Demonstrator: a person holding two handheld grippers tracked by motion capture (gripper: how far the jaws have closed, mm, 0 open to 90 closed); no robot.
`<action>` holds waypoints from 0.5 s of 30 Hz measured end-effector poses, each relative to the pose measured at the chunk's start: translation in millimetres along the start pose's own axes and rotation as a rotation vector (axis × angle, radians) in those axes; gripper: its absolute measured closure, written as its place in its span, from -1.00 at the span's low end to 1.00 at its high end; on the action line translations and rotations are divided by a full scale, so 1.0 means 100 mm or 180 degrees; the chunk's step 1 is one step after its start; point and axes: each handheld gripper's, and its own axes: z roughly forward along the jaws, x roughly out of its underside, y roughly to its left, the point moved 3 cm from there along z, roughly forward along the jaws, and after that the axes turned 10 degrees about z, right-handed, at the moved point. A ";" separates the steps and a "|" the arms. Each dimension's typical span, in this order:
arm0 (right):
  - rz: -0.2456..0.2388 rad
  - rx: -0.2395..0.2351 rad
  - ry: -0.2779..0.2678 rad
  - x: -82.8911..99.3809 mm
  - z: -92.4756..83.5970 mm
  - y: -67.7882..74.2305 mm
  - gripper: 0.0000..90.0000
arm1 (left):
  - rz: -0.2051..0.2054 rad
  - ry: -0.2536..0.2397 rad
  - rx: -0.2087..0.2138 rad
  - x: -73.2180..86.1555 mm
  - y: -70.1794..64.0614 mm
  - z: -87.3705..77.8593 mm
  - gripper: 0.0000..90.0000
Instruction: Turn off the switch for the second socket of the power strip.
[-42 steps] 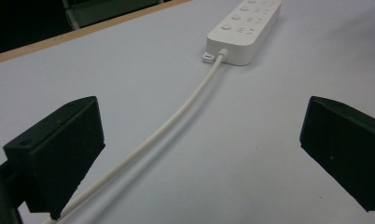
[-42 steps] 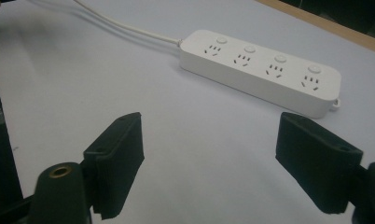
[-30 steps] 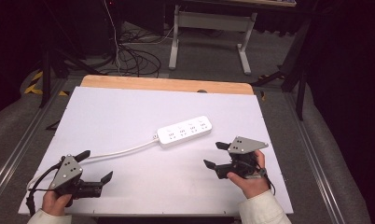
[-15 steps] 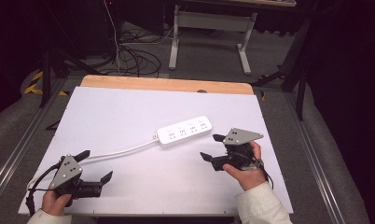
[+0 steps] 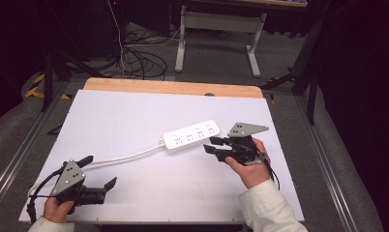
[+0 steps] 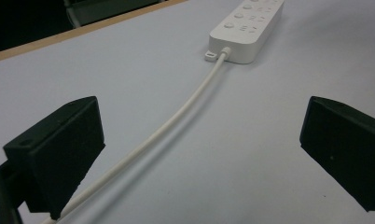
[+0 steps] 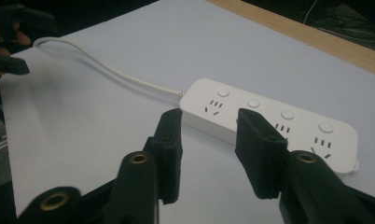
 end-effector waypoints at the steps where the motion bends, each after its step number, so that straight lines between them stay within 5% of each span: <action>1: 0.0026 0.0016 -0.0012 -0.02 0.02 -0.01 0.52 | -0.0006 -0.0006 -0.0003 0.00 0.00 0.00 -0.99; 6: -0.0069 0.0174 0.0002 -0.13 0.17 -0.08 0.99 | -0.0004 -0.0006 -0.0006 0.00 0.01 0.00 -0.99; 15: -0.0208 0.0292 0.0080 -0.22 0.47 -0.12 1.00 | -0.0013 -0.0012 0.0004 0.00 0.01 0.00 -0.99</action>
